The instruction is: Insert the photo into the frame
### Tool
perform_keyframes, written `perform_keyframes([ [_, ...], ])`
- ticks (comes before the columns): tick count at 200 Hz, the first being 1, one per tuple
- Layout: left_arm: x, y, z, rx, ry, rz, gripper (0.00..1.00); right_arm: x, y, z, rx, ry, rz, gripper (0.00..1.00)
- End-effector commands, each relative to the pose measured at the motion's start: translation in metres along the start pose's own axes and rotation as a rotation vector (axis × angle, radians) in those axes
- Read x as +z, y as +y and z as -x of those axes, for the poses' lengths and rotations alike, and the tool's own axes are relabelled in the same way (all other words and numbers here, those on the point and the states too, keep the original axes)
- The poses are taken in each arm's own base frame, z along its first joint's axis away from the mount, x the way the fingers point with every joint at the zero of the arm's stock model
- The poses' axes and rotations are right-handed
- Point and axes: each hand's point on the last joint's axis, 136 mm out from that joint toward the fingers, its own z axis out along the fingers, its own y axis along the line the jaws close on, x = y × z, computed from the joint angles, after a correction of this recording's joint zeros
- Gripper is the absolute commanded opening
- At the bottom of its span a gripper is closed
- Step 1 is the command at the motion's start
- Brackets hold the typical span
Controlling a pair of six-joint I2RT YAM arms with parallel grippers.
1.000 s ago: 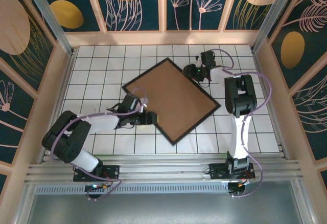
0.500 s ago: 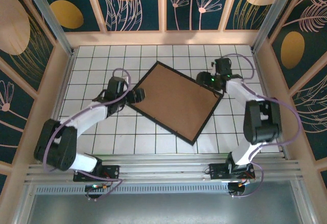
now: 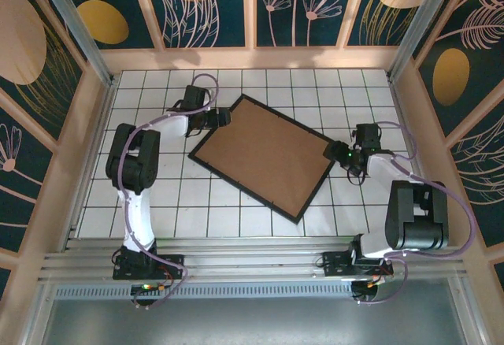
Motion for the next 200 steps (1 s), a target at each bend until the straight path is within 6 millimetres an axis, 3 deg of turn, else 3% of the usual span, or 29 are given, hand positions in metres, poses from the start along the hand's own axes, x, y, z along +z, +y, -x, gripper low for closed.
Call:
perform_keyframes([
  [1, 0.009, -0.008, -0.009, 0.026, 0.084, -0.066, 0.85, 0.008, 0.013, -0.001, 0.035, 0.009, 0.090, 0.76],
  [37, 0.021, -0.011, -0.031, 0.009, 0.155, -0.122, 0.81, 0.020, 0.023, -0.003, 0.044, 0.046, 0.142, 0.72],
  [61, 0.016, -0.011, -0.036, 0.000, 0.158, -0.123, 0.76, 0.025, 0.029, 0.001, 0.044, 0.057, 0.167, 0.68],
  [100, -0.022, -0.009, -0.046, -0.043, 0.102, -0.102, 0.64, 0.031, 0.053, 0.013, 0.007, 0.070, 0.236, 0.62],
  [125, -0.048, 0.002, -0.077, -0.088, 0.096, -0.074, 0.53, 0.040, 0.073, 0.018, -0.042, 0.094, 0.270, 0.59],
  [161, -0.074, 0.020, -0.138, -0.142, 0.150, -0.032, 0.40, 0.060, 0.095, 0.023, -0.088, 0.147, 0.301, 0.54],
  [200, -0.097, 0.035, -0.156, -0.147, 0.133, 0.038, 0.31, 0.065, 0.110, 0.020, -0.146, 0.186, 0.302, 0.53],
])
